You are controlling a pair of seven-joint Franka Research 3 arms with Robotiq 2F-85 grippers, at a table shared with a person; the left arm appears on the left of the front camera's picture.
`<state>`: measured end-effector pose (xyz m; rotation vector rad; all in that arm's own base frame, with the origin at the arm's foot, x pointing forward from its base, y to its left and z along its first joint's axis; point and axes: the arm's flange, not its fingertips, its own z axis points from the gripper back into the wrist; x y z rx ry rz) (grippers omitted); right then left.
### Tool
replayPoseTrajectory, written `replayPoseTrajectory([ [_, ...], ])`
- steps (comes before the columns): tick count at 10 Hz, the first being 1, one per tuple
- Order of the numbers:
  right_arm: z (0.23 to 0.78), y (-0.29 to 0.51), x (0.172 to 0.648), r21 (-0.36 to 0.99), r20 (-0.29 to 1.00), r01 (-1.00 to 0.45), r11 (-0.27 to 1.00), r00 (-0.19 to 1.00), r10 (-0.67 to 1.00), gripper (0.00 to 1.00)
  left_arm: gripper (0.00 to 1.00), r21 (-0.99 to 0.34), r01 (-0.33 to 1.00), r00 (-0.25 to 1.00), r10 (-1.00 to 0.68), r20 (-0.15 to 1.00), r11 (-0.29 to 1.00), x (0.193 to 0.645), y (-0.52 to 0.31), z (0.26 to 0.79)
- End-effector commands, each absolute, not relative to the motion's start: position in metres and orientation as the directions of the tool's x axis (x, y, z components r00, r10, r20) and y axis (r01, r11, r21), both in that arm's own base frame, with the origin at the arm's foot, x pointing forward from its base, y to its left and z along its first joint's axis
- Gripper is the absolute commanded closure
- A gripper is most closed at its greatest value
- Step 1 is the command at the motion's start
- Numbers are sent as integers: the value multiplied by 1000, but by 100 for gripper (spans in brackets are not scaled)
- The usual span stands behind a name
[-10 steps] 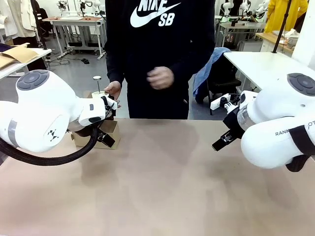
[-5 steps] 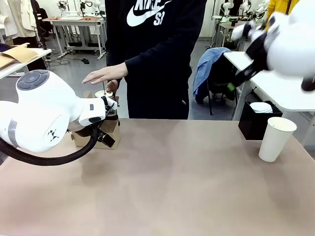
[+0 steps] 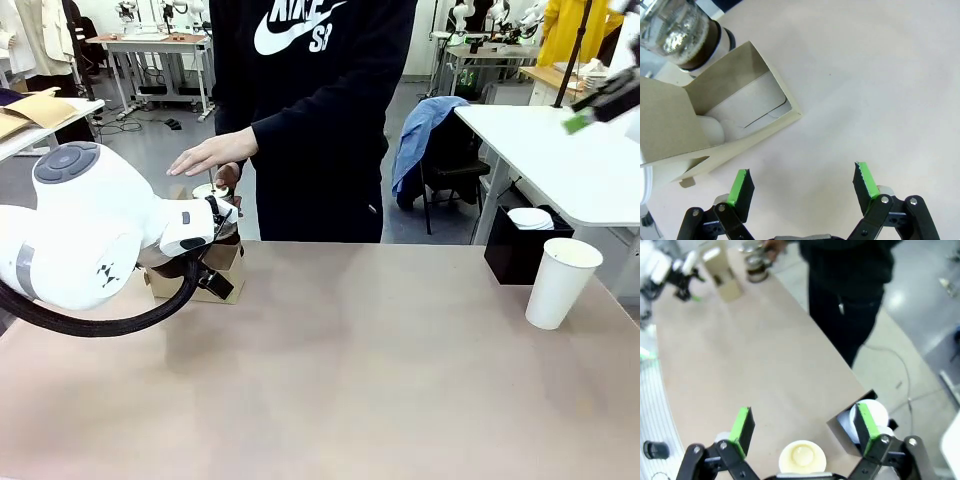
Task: Pour a drink into a cup and package it in a carrier.
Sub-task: Pick up the 600 ml Paper Cup and place it in the middle top area of the table.
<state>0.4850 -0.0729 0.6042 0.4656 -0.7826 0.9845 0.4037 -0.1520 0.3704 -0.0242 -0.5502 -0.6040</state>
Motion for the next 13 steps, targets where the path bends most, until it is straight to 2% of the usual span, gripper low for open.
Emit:
replayPoseTrajectory([
  [1,562,-131,519,58,827,-930,363,249,504,0,0,135,546,684,-533,498,827,404,-152,370],
  [3,507,-173,511,18,892,-951,310,155,425,0,0,135,546,684,-533,498,827,404,-152,370],
  [7,423,-213,504,92,948,-948,304,177,265,0,0,135,546,684,-533,498,827,404,-152,370],
  [8,424,-215,495,73,955,-951,300,154,254,0,0,135,546,684,-533,498,827,404,-152,370],
  [9,414,-208,495,113,931,-943,312,210,297,0,0,135,546,684,-533,498,827,404,-152,370],
  [13,408,-212,495,117,937,-945,307,207,280,0,0,135,546,684,-533,498,827,404,-152,370],
])
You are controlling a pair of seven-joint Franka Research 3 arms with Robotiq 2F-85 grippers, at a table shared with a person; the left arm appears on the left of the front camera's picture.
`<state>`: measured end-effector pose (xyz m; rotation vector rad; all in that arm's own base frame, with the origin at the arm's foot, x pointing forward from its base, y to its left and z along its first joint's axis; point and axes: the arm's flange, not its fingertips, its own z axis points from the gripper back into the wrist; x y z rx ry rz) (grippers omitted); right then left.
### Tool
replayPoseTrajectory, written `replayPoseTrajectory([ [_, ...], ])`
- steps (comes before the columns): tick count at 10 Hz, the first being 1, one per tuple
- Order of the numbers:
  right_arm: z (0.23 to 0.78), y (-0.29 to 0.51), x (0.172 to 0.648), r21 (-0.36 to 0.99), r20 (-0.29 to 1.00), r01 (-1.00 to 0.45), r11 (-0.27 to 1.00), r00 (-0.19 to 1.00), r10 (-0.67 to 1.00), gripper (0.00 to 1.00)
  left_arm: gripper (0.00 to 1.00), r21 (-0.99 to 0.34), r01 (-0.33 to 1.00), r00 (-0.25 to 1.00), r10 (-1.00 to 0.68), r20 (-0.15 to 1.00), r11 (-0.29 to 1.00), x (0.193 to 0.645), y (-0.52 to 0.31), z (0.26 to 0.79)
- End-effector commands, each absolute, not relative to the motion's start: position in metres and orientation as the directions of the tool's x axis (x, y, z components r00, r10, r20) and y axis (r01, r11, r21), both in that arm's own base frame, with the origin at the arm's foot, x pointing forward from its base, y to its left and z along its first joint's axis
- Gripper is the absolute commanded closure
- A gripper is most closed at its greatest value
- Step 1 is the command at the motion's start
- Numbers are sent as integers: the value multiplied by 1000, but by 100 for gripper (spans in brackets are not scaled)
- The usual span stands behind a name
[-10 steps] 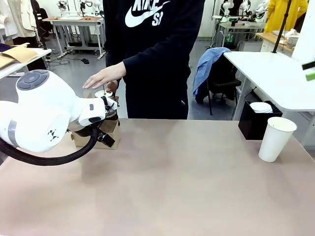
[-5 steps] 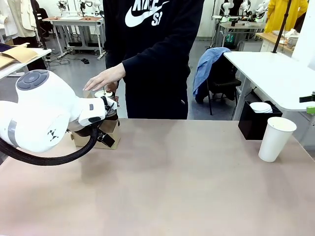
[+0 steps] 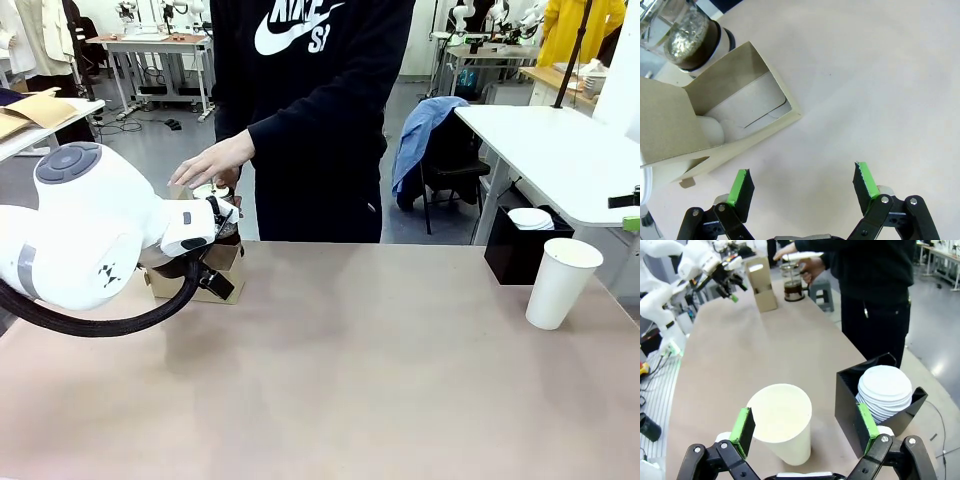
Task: Pour a drink into a cup and package it in a carrier.
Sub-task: Pick up the 600 ml Paper Cup and place it in the middle top area of the table.
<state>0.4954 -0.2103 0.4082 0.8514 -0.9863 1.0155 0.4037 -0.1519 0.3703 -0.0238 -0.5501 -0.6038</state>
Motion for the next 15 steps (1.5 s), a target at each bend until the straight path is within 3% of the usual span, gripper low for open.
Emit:
replayPoseTrajectory([
  [1,389,-221,495,70,970,-946,318,138,198,0,0,135,546,684,-533,498,827,404,-152,370],
  [5,323,-245,480,-8,1000,-952,306,-4,11,0,0,135,546,684,-533,498,827,404,-152,370],
  [11,252,-228,467,28,999,-952,304,32,7,0,0,135,546,684,-533,498,827,404,-152,370],
  [15,236,-200,470,29,999,-938,345,34,10,0,0,135,546,684,-533,498,827,404,-152,370],
])
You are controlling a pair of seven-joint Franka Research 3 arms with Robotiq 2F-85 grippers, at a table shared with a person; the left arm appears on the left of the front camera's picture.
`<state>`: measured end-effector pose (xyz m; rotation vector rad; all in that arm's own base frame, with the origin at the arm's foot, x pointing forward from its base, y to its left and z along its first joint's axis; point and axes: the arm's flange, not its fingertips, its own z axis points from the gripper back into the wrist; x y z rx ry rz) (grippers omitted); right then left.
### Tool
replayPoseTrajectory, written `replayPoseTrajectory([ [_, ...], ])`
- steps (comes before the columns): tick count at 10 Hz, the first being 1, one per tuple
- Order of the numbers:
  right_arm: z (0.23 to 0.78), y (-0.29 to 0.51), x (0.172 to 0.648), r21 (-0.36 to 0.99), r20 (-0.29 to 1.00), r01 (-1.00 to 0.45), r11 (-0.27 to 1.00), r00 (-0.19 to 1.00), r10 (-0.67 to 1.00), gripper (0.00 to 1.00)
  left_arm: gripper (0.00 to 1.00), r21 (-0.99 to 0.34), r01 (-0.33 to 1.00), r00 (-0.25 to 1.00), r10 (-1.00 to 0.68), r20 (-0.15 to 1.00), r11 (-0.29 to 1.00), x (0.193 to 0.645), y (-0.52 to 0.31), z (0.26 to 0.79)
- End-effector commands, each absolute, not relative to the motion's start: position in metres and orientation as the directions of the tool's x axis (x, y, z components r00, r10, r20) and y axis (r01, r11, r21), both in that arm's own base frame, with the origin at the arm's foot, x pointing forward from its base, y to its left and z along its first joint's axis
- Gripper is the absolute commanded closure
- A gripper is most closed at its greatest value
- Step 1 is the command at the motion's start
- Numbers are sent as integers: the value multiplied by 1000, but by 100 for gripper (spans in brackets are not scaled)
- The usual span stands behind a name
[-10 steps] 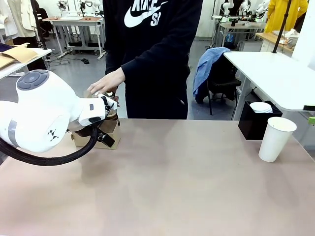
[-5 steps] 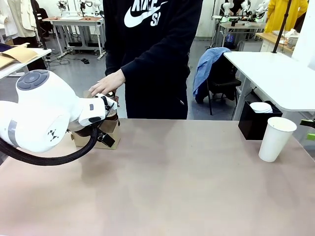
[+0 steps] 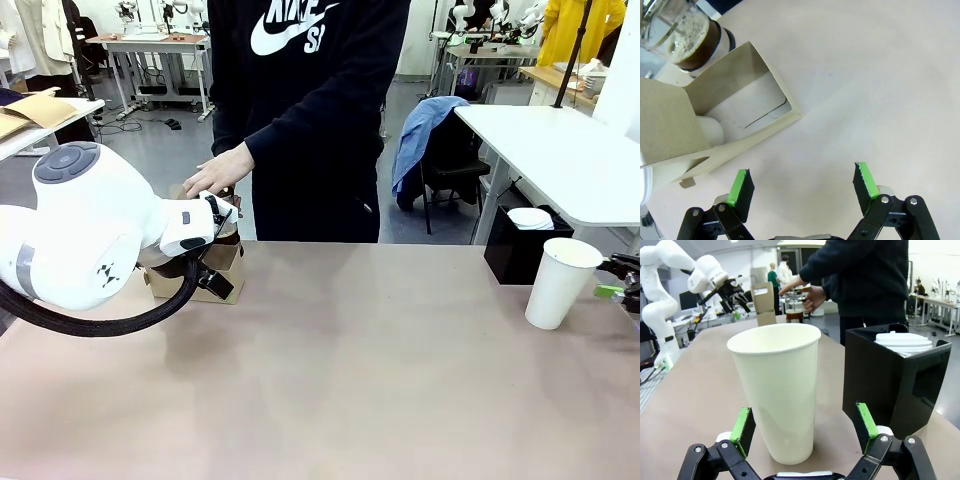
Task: Pour a drink into a cup and package it in a carrier.
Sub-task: Pick up the 600 ml Paper Cup and place it in the middle top area of the table.
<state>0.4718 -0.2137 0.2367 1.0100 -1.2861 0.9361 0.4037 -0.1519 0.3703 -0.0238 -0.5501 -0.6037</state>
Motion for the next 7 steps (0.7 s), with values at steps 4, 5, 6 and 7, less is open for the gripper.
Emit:
replayPoseTrajectory([
  [4,229,-177,471,29,999,-946,322,33,7,0,0,135,546,684,-533,498,827,404,-152,370],
  [5,228,-170,473,36,999,-951,307,40,8,0,0,135,546,684,-533,498,827,404,-152,370],
  [6,227,-164,473,39,999,-955,294,44,12,0,0,135,546,684,-533,498,827,404,-152,370],
  [7,226,-158,472,39,999,-960,277,44,12,0,0,135,546,684,-533,498,827,404,-152,370],
])
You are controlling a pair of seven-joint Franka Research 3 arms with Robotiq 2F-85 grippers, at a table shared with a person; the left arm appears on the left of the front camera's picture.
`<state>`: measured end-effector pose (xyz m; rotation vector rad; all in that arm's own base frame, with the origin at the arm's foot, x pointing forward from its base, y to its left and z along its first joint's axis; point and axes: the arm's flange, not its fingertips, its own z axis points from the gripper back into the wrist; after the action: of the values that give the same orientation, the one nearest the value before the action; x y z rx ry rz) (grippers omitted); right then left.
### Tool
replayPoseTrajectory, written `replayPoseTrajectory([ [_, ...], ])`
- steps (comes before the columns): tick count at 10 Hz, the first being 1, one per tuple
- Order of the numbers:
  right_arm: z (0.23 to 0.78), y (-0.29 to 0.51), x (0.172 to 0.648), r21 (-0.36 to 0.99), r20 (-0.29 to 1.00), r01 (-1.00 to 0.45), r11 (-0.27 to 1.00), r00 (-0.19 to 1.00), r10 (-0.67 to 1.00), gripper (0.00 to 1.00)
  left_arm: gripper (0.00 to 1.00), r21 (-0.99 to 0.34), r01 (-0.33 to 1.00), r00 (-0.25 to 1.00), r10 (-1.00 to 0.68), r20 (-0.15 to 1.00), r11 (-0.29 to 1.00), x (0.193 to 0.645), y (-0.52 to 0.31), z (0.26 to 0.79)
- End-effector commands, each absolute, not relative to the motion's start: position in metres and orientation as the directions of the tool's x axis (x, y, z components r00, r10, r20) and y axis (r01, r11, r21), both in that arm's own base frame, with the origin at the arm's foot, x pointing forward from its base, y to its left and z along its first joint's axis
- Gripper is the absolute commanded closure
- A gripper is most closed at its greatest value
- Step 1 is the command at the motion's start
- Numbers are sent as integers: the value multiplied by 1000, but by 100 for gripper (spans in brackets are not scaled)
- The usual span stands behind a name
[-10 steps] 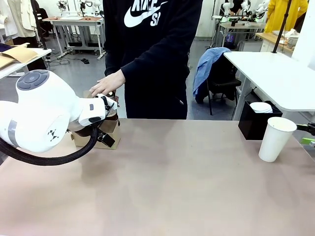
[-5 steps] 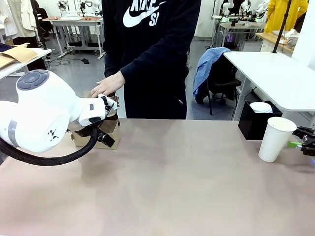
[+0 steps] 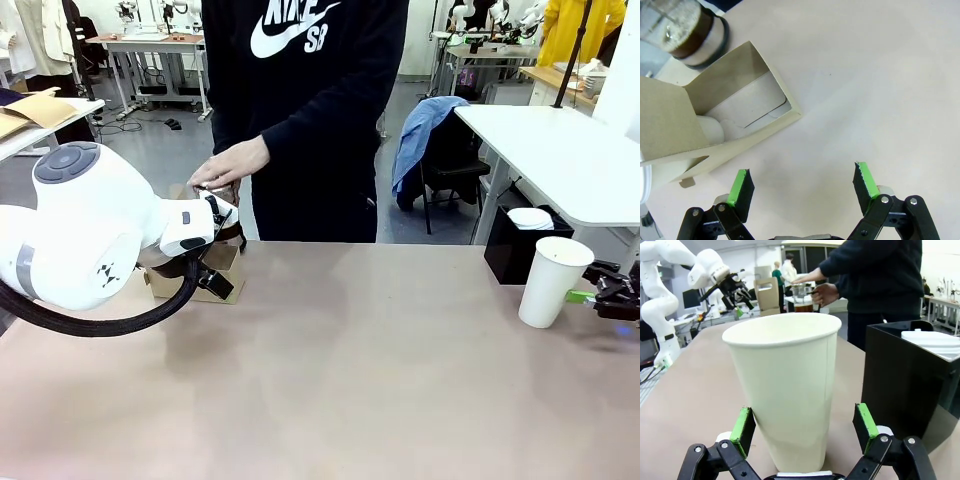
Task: Pour a drink into a cup and package it in a carrier.
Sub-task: Pick up the 600 ml Paper Cup and place it in the middle top area of the table.
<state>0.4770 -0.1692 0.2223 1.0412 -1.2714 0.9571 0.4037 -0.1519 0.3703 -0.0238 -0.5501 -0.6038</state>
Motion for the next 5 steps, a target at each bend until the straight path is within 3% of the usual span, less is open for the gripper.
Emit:
replayPoseTrajectory([
  [1,226,-151,471,46,999,-966,256,51,13,0,0,135,546,684,-533,498,827,404,-152,370],
  [5,223,-124,471,77,997,-976,205,81,10,0,0,135,546,684,-533,498,827,404,-152,370],
])
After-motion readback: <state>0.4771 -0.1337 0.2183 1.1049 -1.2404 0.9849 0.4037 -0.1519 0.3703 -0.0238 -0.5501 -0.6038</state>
